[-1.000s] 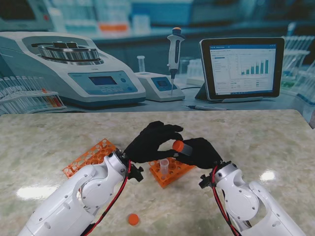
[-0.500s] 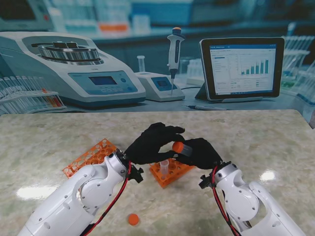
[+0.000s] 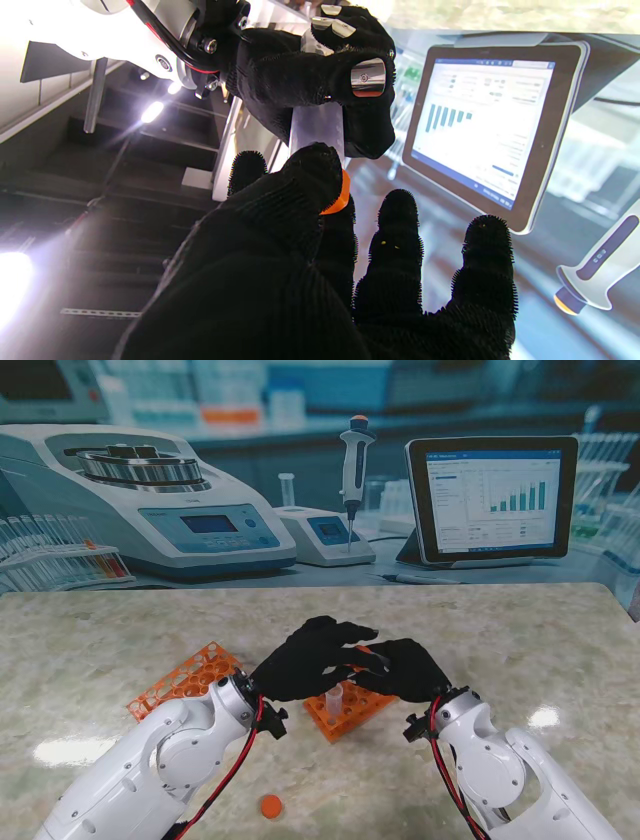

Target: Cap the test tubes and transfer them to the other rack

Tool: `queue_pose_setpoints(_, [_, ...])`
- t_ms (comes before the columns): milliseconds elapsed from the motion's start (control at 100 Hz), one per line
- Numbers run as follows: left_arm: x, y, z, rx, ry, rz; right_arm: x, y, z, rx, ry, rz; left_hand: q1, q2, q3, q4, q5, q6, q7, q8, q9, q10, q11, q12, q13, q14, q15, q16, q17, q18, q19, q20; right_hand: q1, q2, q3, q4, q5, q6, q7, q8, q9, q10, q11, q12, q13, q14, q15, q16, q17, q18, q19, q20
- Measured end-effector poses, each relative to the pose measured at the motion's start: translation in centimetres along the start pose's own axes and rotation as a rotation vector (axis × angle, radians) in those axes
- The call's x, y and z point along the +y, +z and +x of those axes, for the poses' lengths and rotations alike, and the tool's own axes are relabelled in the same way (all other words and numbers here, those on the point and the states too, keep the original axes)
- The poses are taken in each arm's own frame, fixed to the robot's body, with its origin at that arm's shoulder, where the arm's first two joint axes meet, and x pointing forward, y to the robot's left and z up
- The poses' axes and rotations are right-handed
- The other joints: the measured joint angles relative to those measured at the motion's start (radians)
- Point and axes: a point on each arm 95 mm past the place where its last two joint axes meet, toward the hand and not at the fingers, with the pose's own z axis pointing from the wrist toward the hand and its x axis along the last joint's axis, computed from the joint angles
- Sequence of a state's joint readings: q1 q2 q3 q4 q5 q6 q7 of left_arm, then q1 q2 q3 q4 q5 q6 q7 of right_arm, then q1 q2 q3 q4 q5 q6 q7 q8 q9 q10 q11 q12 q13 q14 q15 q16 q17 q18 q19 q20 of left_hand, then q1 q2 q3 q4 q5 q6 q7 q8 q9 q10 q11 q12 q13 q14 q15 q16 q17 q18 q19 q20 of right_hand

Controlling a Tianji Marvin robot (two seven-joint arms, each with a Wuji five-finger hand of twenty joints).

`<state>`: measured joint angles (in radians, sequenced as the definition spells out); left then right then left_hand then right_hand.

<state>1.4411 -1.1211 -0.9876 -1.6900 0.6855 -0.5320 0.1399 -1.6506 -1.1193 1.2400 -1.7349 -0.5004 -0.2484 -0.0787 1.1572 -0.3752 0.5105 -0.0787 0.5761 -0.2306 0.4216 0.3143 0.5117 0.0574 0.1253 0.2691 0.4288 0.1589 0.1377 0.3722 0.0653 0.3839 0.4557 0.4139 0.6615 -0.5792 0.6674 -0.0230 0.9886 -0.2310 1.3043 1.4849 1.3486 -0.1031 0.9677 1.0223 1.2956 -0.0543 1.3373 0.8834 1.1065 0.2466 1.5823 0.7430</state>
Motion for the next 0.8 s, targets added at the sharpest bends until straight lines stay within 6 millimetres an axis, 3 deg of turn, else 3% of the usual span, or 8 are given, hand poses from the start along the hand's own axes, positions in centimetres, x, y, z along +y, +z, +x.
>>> queue_pose_setpoints(70, [-0.1, -0.1, 0.0, 0.001, 0.000, -0.001, 0.0, 0.0, 0.0, 0.001, 0.000, 0.000, 0.000, 0.002, -0.008, 0.001, 0.000, -0.001, 0.000, -0.001, 0.000, 0.000, 0.000, 0.000, 0.000, 0.000, 0.000, 0.000, 0.000, 0.000, 0.000, 0.000, 0.000, 0.000, 0.000, 0.000, 0.000, 0.000, 0.000, 0.000, 0.000, 0.000, 0.000, 0.000, 0.000, 0.000, 0.000, 0.000, 0.000, 0.000, 0.000, 0.000])
queue_pose_setpoints(90, [-0.1, -0.2, 0.0, 0.002, 0.000, -0.002, 0.0, 0.0, 0.0, 0.001, 0.000, 0.000, 0.000, 0.013, -0.024, 0.012, 0.000, -0.001, 0.000, -0.003, 0.000, 0.000, 0.000, 0.000, 0.000, 0.000, 0.000, -0.001, 0.000, 0.000, 0.000, 0.000, 0.000, 0.000, 0.000, 0.000, 0.000, 0.000, 0.000, 0.000, 0.000, 0.000, 0.000, 0.000, 0.000, 0.000, 0.000, 0.000, 0.000, 0.000, 0.000, 0.000])
queue_pose_setpoints(340, [-0.4, -0.5, 0.4, 0.014, -0.031, 0.003, 0.0, 0.1, 0.1, 0.003, 0.000, 0.001, -0.027, 0.060, -0.164, 0.013, -0.001, 0.019, -0.029, -0.042, -0.012, 0.000, -0.005, 0.000, -0.012, 0.000, -0.003, -0.010, -0.011, 0.000, 0.000, 0.000, 0.000, 0.000, 0.000, 0.000, 0.000, 0.000, 0.000, 0.000, 0.000, 0.000, 0.000, 0.000, 0.000, 0.000, 0.000, 0.000, 0.000, -0.001, 0.000, 0.000])
queue_pose_setpoints(420, [-0.5, -0.5, 0.6, 0.017, -0.042, 0.009, 0.0, 0.1, 0.1, 0.003, 0.000, 0.001, -0.027, 0.079, -0.224, 0.013, -0.001, 0.074, -0.056, -0.057, -0.012, 0.000, -0.005, 0.000, -0.012, 0.000, -0.003, -0.010, -0.011, 0.000, 0.000, 0.000, 0.000, 0.000, 0.000, 0.000, 0.000, 0.000, 0.000, 0.000, 0.000, 0.000, 0.000, 0.000, 0.000, 0.000, 0.000, 0.000, 0.000, -0.001, 0.000, 0.000])
queue_pose_setpoints(450, [-0.5, -0.5, 0.7, 0.018, -0.046, 0.012, 0.0, 0.1, 0.1, 0.003, 0.000, 0.001, -0.045, 0.087, -0.236, 0.028, -0.001, 0.099, -0.069, -0.066, -0.012, 0.000, -0.005, 0.000, -0.012, 0.000, -0.004, -0.010, -0.012, 0.000, 0.000, 0.000, 0.000, 0.000, 0.000, 0.000, 0.000, 0.000, 0.000, 0.000, 0.000, 0.000, 0.000, 0.000, 0.000, 0.000, 0.000, 0.000, 0.000, -0.001, 0.000, 0.000])
queue_pose_setpoints(640, [-0.9, -0.4, 1.2, 0.022, -0.049, 0.029, 0.0, 0.1, 0.1, 0.004, 0.000, 0.002, -0.078, 0.147, -0.312, 0.028, 0.001, 0.211, -0.127, -0.093, -0.023, 0.000, -0.006, 0.000, -0.012, 0.000, -0.004, -0.010, -0.012, 0.000, 0.000, 0.000, 0.000, 0.000, 0.000, 0.000, 0.000, 0.000, 0.000, 0.000, 0.000, 0.000, 0.000, 0.000, 0.000, 0.000, 0.000, 0.000, 0.000, -0.001, 0.000, 0.000])
queue_pose_setpoints(800, [-1.4, -0.3, 1.3, 0.011, -0.040, 0.056, 0.1, 0.1, 0.1, 0.005, -0.001, 0.001, -0.089, 0.159, -0.346, 0.024, 0.048, 0.273, -0.130, -0.102, -0.023, 0.005, -0.010, 0.000, -0.012, 0.000, -0.004, -0.011, -0.012, 0.000, 0.000, 0.000, 0.000, 0.000, 0.000, 0.000, 0.000, 0.000, 0.000, 0.000, 0.000, 0.000, 0.000, 0.000, 0.000, 0.000, 0.000, 0.000, 0.000, -0.001, 0.000, 0.000])
